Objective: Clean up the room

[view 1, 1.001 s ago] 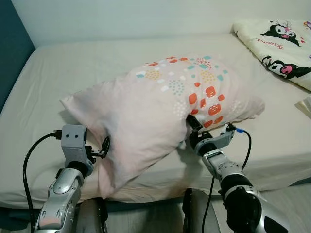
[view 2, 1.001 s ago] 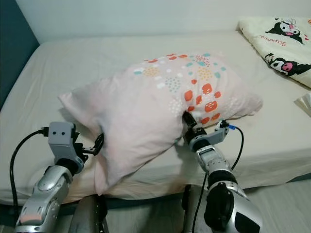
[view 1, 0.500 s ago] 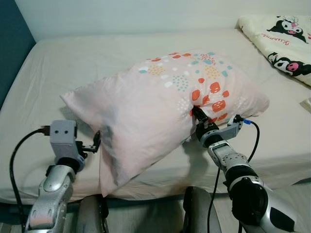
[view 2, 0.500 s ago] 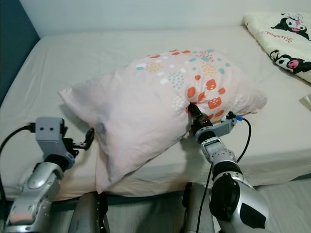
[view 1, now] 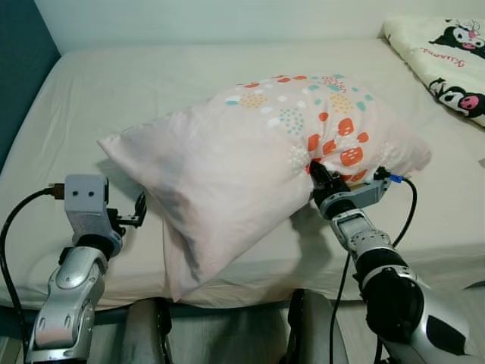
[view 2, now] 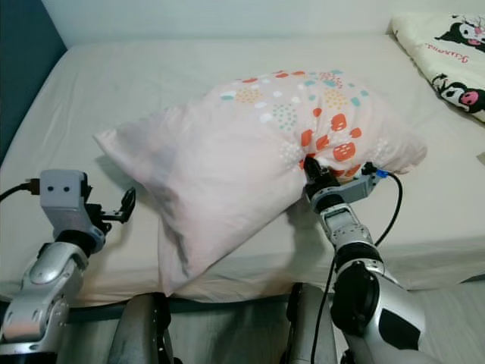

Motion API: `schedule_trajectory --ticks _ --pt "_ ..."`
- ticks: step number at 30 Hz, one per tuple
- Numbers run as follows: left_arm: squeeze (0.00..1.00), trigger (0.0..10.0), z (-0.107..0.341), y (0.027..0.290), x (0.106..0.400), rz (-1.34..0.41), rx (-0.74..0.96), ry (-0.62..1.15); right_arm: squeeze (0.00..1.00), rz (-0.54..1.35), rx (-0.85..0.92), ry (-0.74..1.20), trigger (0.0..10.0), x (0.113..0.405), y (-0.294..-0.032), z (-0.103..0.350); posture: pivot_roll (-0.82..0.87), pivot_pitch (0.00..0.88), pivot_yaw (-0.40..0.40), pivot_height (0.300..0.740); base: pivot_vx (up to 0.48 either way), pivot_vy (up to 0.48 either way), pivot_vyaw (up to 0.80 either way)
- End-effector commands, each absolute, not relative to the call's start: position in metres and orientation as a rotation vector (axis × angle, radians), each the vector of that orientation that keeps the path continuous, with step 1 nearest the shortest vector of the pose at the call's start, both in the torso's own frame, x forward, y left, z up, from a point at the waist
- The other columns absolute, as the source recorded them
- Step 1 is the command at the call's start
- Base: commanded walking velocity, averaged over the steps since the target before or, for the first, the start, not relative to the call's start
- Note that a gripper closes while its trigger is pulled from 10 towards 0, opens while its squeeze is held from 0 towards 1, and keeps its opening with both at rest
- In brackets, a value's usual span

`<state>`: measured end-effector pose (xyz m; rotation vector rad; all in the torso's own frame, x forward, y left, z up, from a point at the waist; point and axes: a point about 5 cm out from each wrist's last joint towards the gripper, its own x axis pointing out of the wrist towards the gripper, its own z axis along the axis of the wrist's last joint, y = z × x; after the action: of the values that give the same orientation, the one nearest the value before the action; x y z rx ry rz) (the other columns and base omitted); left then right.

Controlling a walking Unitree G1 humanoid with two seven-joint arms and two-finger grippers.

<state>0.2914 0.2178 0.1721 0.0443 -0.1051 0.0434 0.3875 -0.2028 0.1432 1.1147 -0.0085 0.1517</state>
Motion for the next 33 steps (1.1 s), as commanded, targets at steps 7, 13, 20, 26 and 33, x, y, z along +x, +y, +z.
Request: schedule_trajectory --ticks 7,13,20,26,33 --pt "0.00 10.0 0.167 0.220 0.304 0.098 0.026 -0.054 0.00 0.221 0.977 -0.112 0.0 0.390 -0.219 0.166 0.09 0.146 -0.043 0.505 0.000 0.000 0.00" --pt "0.00 10.0 0.166 0.222 0.317 0.137 0.013 -0.026 0.00 0.365 0.950 -0.180 0.0 0.391 -0.214 0.183 0.07 0.099 -0.045 0.525 0.000 0.000 0.00" --pt "0.00 10.0 0.193 0.241 0.329 0.227 0.008 -0.097 0.00 0.517 0.886 -0.289 0.0 0.389 -0.215 0.213 0.05 0.053 -0.042 0.560 -0.373 0.000 0.00" --pt "0.00 10.0 0.216 0.251 0.332 0.261 0.012 -0.168 0.00 0.535 0.843 -0.307 0.0 0.388 -0.221 0.222 0.04 0.036 -0.050 0.585 -0.480 0.000 0.00" --pt "0.00 10.0 0.229 0.244 0.336 0.235 0.012 -0.225 0.00 0.532 0.820 -0.327 0.0 0.389 -0.224 0.232 0.04 0.028 -0.054 0.620 -0.059 0.000 0.00"
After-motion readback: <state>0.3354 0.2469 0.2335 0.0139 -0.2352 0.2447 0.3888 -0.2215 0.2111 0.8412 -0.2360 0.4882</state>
